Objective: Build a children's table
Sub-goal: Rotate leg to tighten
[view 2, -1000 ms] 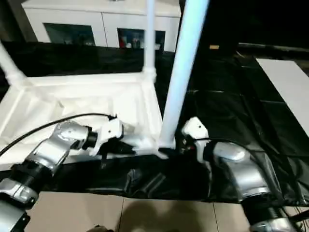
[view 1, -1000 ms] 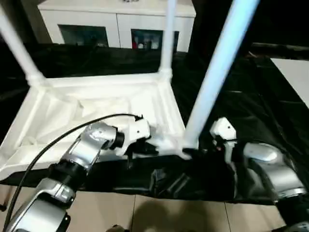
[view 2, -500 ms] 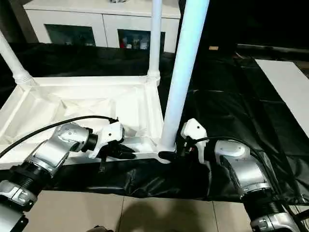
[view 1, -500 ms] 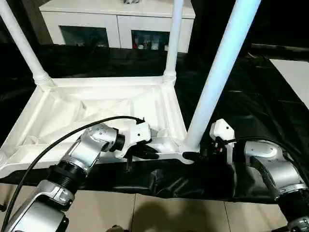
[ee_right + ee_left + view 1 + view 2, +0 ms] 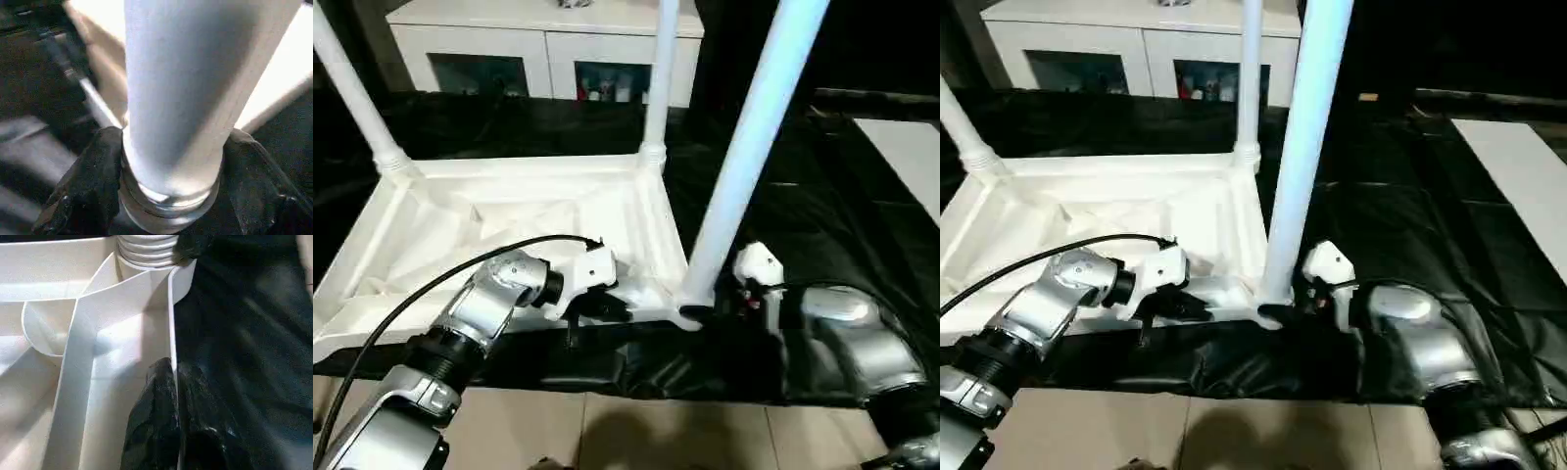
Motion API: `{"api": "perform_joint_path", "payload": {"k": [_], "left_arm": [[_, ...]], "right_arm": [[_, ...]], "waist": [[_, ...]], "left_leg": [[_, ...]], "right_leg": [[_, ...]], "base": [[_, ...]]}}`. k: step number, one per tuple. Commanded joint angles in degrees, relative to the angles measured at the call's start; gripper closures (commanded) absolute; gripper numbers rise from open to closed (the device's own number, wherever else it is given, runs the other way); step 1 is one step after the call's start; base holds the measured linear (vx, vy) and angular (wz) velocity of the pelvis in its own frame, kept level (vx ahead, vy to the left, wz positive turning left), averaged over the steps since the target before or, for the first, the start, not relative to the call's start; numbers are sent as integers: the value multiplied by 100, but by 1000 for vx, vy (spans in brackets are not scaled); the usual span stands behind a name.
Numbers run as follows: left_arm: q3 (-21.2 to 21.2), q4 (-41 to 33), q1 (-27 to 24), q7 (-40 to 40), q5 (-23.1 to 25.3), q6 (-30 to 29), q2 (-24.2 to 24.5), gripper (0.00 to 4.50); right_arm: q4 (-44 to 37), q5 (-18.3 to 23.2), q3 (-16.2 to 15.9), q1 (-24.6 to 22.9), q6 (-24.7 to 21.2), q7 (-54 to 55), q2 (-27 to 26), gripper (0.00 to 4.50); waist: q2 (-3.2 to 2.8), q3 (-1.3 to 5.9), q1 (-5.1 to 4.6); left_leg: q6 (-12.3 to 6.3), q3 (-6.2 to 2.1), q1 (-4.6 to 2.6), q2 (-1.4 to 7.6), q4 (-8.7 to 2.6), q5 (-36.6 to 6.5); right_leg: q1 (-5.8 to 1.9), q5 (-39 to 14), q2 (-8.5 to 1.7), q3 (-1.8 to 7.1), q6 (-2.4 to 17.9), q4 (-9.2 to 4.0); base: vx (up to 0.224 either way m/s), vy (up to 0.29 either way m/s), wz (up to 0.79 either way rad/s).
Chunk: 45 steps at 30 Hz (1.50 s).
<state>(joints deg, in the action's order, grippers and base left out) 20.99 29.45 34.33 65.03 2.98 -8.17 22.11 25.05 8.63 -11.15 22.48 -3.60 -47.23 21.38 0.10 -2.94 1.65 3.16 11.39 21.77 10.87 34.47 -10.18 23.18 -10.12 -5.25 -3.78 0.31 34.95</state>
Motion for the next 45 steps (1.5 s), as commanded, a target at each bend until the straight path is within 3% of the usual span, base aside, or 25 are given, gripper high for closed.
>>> {"api": "perform_joint_path", "payload": {"k": [1,3,4,6,7,8,10,12,13,15,16,17,18,21,26,27,29,30,31,32,34,36,40,41,45], "left_arm": [[143,160,90,-121,69,-4,-216,450],[88,434,239,-487,137,-8,-403,450],[80,478,262,-542,148,-8,-430,450],[46,685,372,-799,196,12,-554,450],[-2,936,516,-1156,253,28,-710,450],[-49,1186,656,-1502,313,50,-865,450],[-197,1598,916,-2151,383,59,-1154,450],[-224,1653,949,-2221,396,62,-1194,450],[-240,1669,958,-2198,402,104,-1211,450],[-248,1617,926,-2073,407,165,-1194,450],[-232,1564,892,-1986,402,200,-1159,450],[-230,1514,861,-1947,395,189,-1131,450],[-230,1514,861,-1947,395,189,-1131,450],[-153,1483,780,-1736,401,371,-997,450],[-72,1213,604,-1385,389,405,-764,450],[-33,1004,485,-1081,336,395,-635,450],[2,857,400,-842,297,395,-540,450],[83,603,253,-391,184,528,-381,450],[105,531,212,-263,148,566,-337,450],[121,344,111,36,21,534,-234,450],[153,146,46,273,-69,424,-129,450],[209,2,2,463,-124,317,-41,450],[207,-144,-52,525,-126,260,-9,450],[202,-173,-63,532,-125,244,-3,450],[180,-244,-90,492,-96,208,41,450]], "right_arm": [[514,-443,571,263,-421,1783,-194,185],[675,-409,807,380,-749,2644,-551,185],[701,-403,839,396,-793,2762,-602,185],[855,-374,977,471,-904,3310,-856,185],[1124,-344,1057,595,-920,3868,-1179,185],[1425,-323,1123,729,-885,4387,-1484,185],[2162,-159,1153,1144,-485,4943,-2111,186],[2260,-160,1125,1219,-374,4956,-2202,186],[2253,-275,1006,1266,-284,4905,-2243,186],[1980,-304,873,1225,-37,4462,-2304,130],[1801,-339,843,1170,15,4412,-2280,116],[1646,-341,822,1120,60,4318,-2247,113],[1646,-341,822,1120,60,4318,-2247,106],[1197,-394,874,958,6,4254,-2003,74],[422,-456,737,569,-359,3633,-1229,61],[-29,-133,717,291,-524,2643,-818,61],[-359,50,659,91,-558,1938,-513,61],[-787,249,445,-201,-504,918,-7,61],[-901,296,379,-281,-481,645,135,61],[-1167,359,188,-483,-394,13,516,61],[-1391,577,46,-685,-458,-736,919,61],[-1428,679,-24,-721,-543,-1060,1116,61],[-1103,561,-40,-469,-433,-1152,981,61],[-1035,506,-53,-413,-404,-1158,958,61],[-595,405,-47,-73,-266,-1046,758,61]], "waist": [[20,327,-24],[22,347,-54],[-1,344,-63],[12,355,-80],[-39,362,-87],[-53,353,-124],[8,367,-145],[-26,361,-127],[31,357,-119],[12,368,-104],[10,376,-93],[52,379,-93],[33,389,-69],[34,399,-29],[24,384,60],[15,388,62],[18,375,121],[-8,383,141],[7,372,179],[-21,377,180],[6,349,169],[25,338,163],[10,337,154],[41,335,147],[53,362,157]], "left_leg": [[29,-161,-83,200,-471,-1858],[95,-191,-65,203,-487,-1870],[107,-175,-109,206,-480,-1909],[81,-168,-101,208,-476,-1916],[83,-171,-104,202,-476,-1892],[99,-151,-94,191,-474,-1899],[181,-156,-132,177,-459,-2006],[157,-164,-132,187,-463,-2037],[96,-152,-112,190,-472,-2025],[18,-163,-81,203,-479,-1920],[-21,-153,-85,210,-480,-1787],[-56,-140,-78,208,-475,-1717],[-119,-134,-80,210,-462,-1581],[-248,-119,-56,206,-442,-1210],[-287,-103,-88,224,-442,-1195],[-309,-103,-78,223,-440,-1199],[-373,-106,-93,252,-440,-1320],[-437,-108,-79,251,-440,-1257],[-467,-114,-78,270,-435,-1253],[-472,-114,-79,268,-435,-1248],[-473,-104,-76,261,-445,-1429],[-383,-117,-80,267,-457,-1618],[-247,-122,-110,267,-460,-1715],[-236,-121,-109,266,-462,-1714],[-250,-127,-94,263,-447,-1483]], "right_leg": [[-200,-2361,-302,222,1011,-525],[-233,-2441,-307,213,896,-526],[-168,-2320,-302,234,930,-544],[-189,-2105,-292,237,997,-528],[-185,-1957,-300,242,1051,-512],[-152,-1927,-284,252,1078,-523],[-147,-2053,-305,240,1096,-536],[-155,-2092,-311,235,1047,-546],[-169,-2003,-297,233,1010,-554],[-202,-1825,-313,239,1024,-515],[-206,-1599,-302,243,1061,-498],[-212,-1482,-295,245,1081,-488],[-227,-1318,-314,252,1123,-464],[-264,-909,-304,253,1217,-416],[-266,-868,-289,257,1232,-415],[-273,-818,-296,265,1264,-403],[-297,-792,-295,269,1230,-414],[-306,-637,-294,268,1279,-389],[-310,-592,-302,268,1283,-393],[-311,-565,-309,271,1314,-385],[-294,-840,-305,263,1354,-417],[-277,-1304,-318,259,1333,-457],[-233,-1696,-323,259,1246,-496],[-226,-1718,-317,258,1241,-496],[-235,-1509,-324,257,1255,-448]], "base": [[0,0,0],[0,0,0],[0,0,0],[0,0,0],[0,0,0],[0,0,0],[0,0,0],[0,0,0],[0,0,0],[0,0,0],[0,0,0],[0,0,0],[0,0,0],[0,0,0],[0,0,0],[0,0,0],[0,0,0],[0,0,0],[0,0,0],[0,0,0],[0,0,0],[0,0,0],[0,0,0],[0,0,0],[0,0,0]]}}
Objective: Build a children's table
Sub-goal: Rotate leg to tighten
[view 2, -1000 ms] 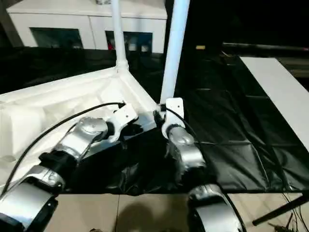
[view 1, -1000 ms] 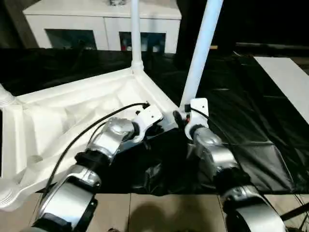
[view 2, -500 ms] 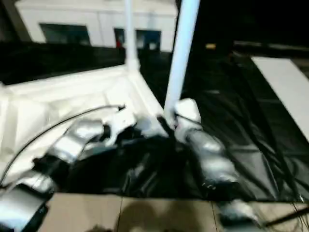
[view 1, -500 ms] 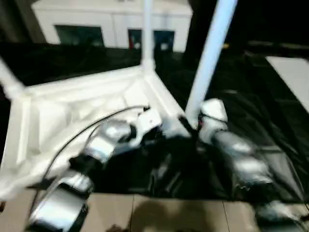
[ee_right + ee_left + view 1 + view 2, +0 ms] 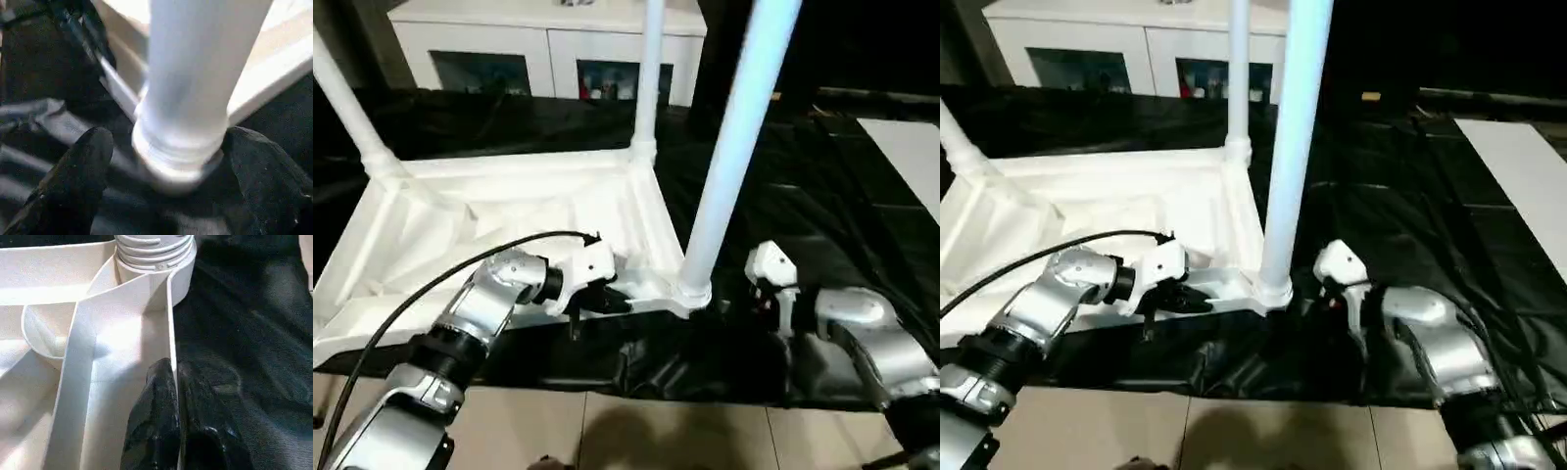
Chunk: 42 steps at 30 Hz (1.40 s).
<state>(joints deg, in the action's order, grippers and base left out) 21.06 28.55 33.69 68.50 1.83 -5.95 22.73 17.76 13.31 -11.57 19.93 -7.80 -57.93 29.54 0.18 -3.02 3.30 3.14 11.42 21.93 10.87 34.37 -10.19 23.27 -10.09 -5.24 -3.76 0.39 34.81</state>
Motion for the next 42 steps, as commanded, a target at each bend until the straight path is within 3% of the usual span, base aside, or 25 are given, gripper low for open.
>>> {"api": "perform_joint_path", "payload": {"k": [1,7,12,13,23,26,27,29,30,31,34,35,36,40,41,42], "left_arm": [[172,-157,-27,144,21,-16,-18,450],[136,-288,-94,162,15,-135,38,450],[139,-330,-119,167,15,-164,60,450],[142,-331,-116,169,19,-171,64,450],[134,-286,-73,150,13,-214,39,450],[112,-175,-49,-20,46,-214,-47,450],[60,59,32,-393,133,-158,-223,450],[-18,373,168,-856,221,-119,-439,450],[-70,623,285,-1203,294,-29,-587,450],[-107,784,372,-1421,328,-27,-679,450],[-215,1252,640,-2113,441,42,-925,450],[-265,1408,743,-2381,468,54,-1021,450],[-317,1572,850,-2622,502,120,-1106,450],[-370,1828,987,-2752,579,271,-1204,450],[-360,1885,1002,-2729,605,322,-1206,450],[-355,1896,992,-2705,615,359,-1188,450]], "right_arm": [[155,-72,-7,195,161,34,-65,61],[546,-207,-18,367,279,46,-223,61],[630,-282,-84,359,347,-51,-194,99],[663,-298,-64,362,390,-26,-213,99],[686,-95,228,293,360,126,-428,173],[838,-184,414,314,207,935,-701,178],[1057,-389,657,410,-88,2204,-1094,180],[1268,-669,798,481,-356,3373,-1439,180],[1398,-906,821,514,-444,4064,-1647,180],[1466,-904,878,546,-480,4358,-1830,180],[1702,-1166,760,702,-468,5085,-2271,180],[1850,-1236,698,811,-440,5307,-2448,181],[2011,-1318,620,957,-360,5505,-2618,181],[2281,-1264,571,1239,-99,5652,-3024,181],[2216,-1175,596,1243,16,5541,-3104,125],[2018,-1132,593,1182,128,5416,-3111,111]], "waist": [[37,373,-5],[40,392,13],[43,383,17],[21,381,17],[18,386,-3],[18,376,-10],[19,361,-54],[14,348,-100],[-3,352,-173],[-39,354,-179],[-27,349,-202],[-68,356,-185],[-54,345,-194],[-38,354,-190],[-45,356,-180],[-41,359,-181]], "left_leg": [[-253,-125,-112,262,-434,-1442],[-364,-114,-86,255,-411,-1101],[-372,-106,-98,250,-406,-1201],[-350,-109,-104,252,-410,-1241],[-313,-111,-104,250,-411,-1274],[-285,-111,-111,246,-421,-1319],[-175,-120,-97,225,-440,-1421],[-38,-136,-97,215,-457,-1485],[163,-161,-132,195,-464,-1759],[204,-170,-153,199,-470,-1864],[238,-167,-159,185,-471,-2094],[227,-176,-182,194,-474,-2165],[216,-164,-185,188,-471,-2197],[150,-170,-155,176,-471,-2136],[124,-172,-145,189,-480,-2108],[109,-170,-137,192,-484,-2071]], "right_leg": [[-239,-1452,-322,253,1265,-431],[-280,-853,-309,249,1405,-352],[-279,-1038,-316,251,1372,-380],[-273,-1113,-315,251,1355,-390],[-273,-1065,-305,253,1375,-385],[-257,-1168,-300,251,1362,-394],[-254,-1470,-303,247,1267,-421],[-235,-1701,-289,239,1183,-435],[-204,-2194,-299,221,1019,-478],[-196,-2281,-300,223,977,-495],[-156,-2366,-295,236,883,-546],[-157,-2349,-303,237,868,-552],[-132,-2351,-295,243,860,-572],[-159,-2352,-307,239,818,-571],[-172,-2256,-310,242,813,-563],[-181,-2172,-302,244,817,-556]], "base": [[0,0,0],[0,0,0],[0,0,0],[0,0,0],[0,0,0],[0,0,0],[0,0,0],[0,0,0],[0,0,0],[0,0,0],[0,0,0],[0,0,0],[0,0,0],[0,0,0],[0,0,0],[0,0,0]]}}
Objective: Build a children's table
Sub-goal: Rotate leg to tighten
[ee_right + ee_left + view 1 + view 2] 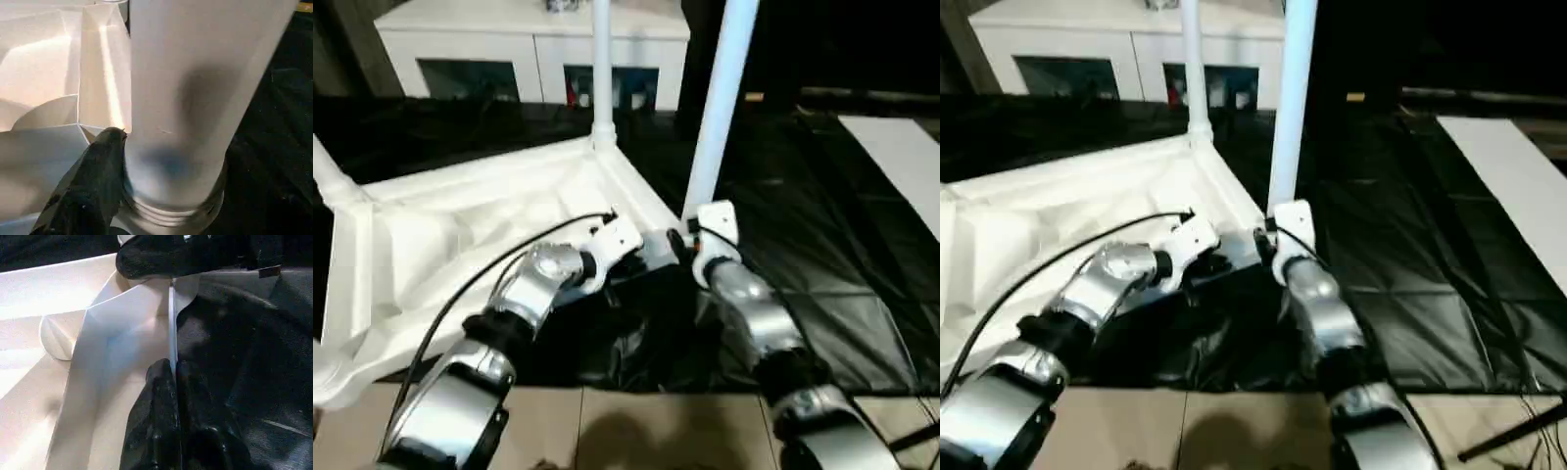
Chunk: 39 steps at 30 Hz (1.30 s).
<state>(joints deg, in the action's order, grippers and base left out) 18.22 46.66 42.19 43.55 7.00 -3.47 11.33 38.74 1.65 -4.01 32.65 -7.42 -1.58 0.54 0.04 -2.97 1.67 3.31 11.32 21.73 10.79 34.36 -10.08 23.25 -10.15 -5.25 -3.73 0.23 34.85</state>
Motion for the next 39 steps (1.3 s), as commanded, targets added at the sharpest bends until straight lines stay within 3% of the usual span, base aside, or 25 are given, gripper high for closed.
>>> {"api": "perform_joint_path", "payload": {"k": [1,4,8,9,12,15,18,21,25,30,36,39], "left_arm": [[-62,144,155,-221,98,166,-42,450],[-26,95,81,-30,52,255,39,450],[39,-22,-9,237,40,379,172,450],[84,-236,-119,567,-11,410,297,450],[140,-579,-314,1146,-146,531,472,450],[329,-1072,-615,2041,-381,519,761,450],[409,-1290,-727,2409,-493,388,866,450],[466,-1630,-851,2771,-663,101,953,450],[461,-1867,-940,2919,-724,-79,997,450],[427,-1915,-959,2842,-638,-68,1059,450],[387,-1970,-948,2803,-637,-154,1107,450],[390,-1974,-962,2797,-627,-151,1128,450]], "right_arm": [[-193,39,-161,-122,172,-253,-226,111],[-669,48,-147,-318,128,-373,-88,94],[-1109,119,-111,-532,-50,-714,297,61],[-1548,238,-174,-767,-175,-1346,738,61],[-2090,699,-144,-1125,-295,-2548,1297,61],[-2454,961,-339,-1523,-26,-4070,2119,61],[-2518,999,-488,-1639,103,-4660,2467,61],[-2596,1154,-530,-1661,20,-5072,2645,61],[-2593,1224,-595,-1554,-89,-5387,2746,61],[-2089,951,-681,-1304,127,-5441,2683,78],[-1985,815,-815,-1283,248,-5610,2766,119],[-1968,861,-751,-1307,237,-5656,2777,140]], "waist": [[-35,358,-8],[-34,370,12],[-38,369,14],[-38,363,35],[-29,380,73],[-28,391,92],[-29,383,102],[-5,370,127],[1,340,184],[22,334,172],[22,358,160],[37,358,165]], "left_leg": [[73,-153,-115,207,-485,-2007],[3,-147,-101,213,-489,-1863],[-70,-135,-95,209,-477,-1774],[-99,-131,-92,211,-476,-1717],[-279,-130,-61,239,-453,-1495],[-443,-112,-45,244,-421,-1312],[-515,-97,-73,268,-407,-1283],[-459,-103,-89,280,-425,-1423],[-328,-79,-153,286,-437,-1621],[-208,-107,-112,263,-446,-1693],[-304,-108,-78,260,-432,-1427],[-329,-107,-77,258,-429,-1424]], "right_leg": [[-181,-1972,-296,247,863,-542],[-214,-1612,-289,249,975,-493],[-234,-1577,-295,249,1029,-498],[-239,-1526,-289,251,1023,-493],[-297,-1058,-301,259,1130,-438],[-310,-570,-301,252,1395,-377],[-287,-553,-312,258,1537,-379],[-292,-870,-322,255,1525,-383],[-214,-1335,-304,277,1422,-447],[-227,-1883,-332,269,1158,-491],[-249,-1455,-313,261,1219,-439],[-254,-1487,-315,258,1227,-438]], "base": [[0,0,0],[0,0,0],[0,0,0],[0,0,0],[0,0,0],[0,0,0],[0,0,0],[0,0,0],[0,0,0],[0,0,0],[0,0,0],[0,0,0]]}}
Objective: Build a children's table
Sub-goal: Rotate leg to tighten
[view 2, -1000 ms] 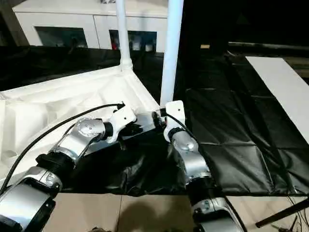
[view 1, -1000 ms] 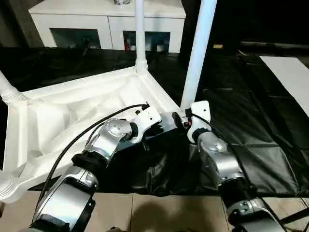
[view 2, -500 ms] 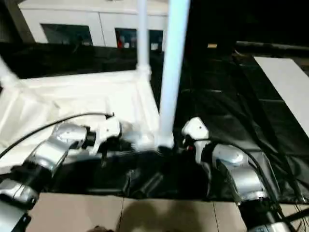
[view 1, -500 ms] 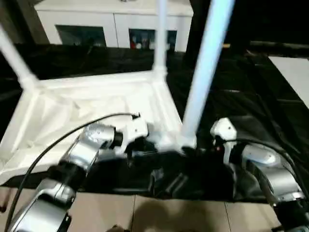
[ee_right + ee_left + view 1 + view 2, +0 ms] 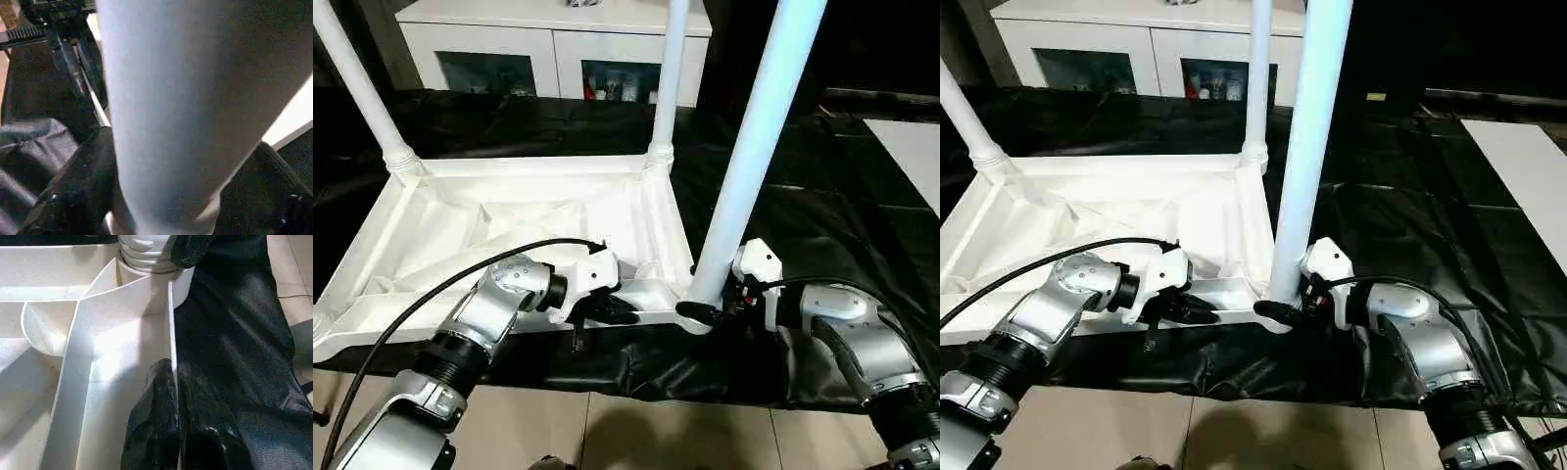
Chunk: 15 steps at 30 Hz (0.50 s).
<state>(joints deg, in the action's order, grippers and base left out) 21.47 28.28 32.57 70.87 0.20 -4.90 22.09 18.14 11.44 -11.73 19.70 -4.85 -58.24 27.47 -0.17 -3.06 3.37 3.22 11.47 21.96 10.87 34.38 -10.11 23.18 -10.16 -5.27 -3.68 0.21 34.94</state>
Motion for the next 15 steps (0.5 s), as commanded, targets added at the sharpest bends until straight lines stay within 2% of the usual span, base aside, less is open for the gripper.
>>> {"api": "perform_joint_path", "payload": {"k": [1,7,11,14,15], "left_arm": [[65,-136,-1,65,54,-8,51,450],[68,-141,-10,60,61,-24,65,450],[42,-30,38,-98,124,-9,35,450],[-116,244,162,-608,169,-15,-168,450],[-190,364,225,-811,168,-42,-261,450]], "right_arm": [[93,-117,23,-12,-21,10,84,150],[155,-109,-16,-45,43,-152,114,189],[277,-206,2,-24,-122,81,54,196],[675,-431,135,131,-423,980,-242,199],[825,-472,212,186,-544,1338,-383,199]], "waist": [[53,365,-5],[50,369,-5],[50,369,-5],[51,339,-36],[55,329,-64]], "left_leg": [[-318,-121,-101,249,-431,-1443],[-310,-126,-101,253,-434,-1433],[-320,-122,-105,251,-431,-1428],[-233,-118,-113,233,-442,-1566],[-82,-142,-137,214,-450,-1829]], "right_leg": [[-245,-1549,-313,252,1216,-455],[-245,-1562,-311,251,1196,-453],[-244,-1504,-307,249,1231,-449],[-209,-1833,-292,245,1175,-488],[-199,-2383,-306,225,1023,-542]], "base": [[0,0,0],[0,0,0],[0,0,0],[0,0,0],[0,0,0]]}}
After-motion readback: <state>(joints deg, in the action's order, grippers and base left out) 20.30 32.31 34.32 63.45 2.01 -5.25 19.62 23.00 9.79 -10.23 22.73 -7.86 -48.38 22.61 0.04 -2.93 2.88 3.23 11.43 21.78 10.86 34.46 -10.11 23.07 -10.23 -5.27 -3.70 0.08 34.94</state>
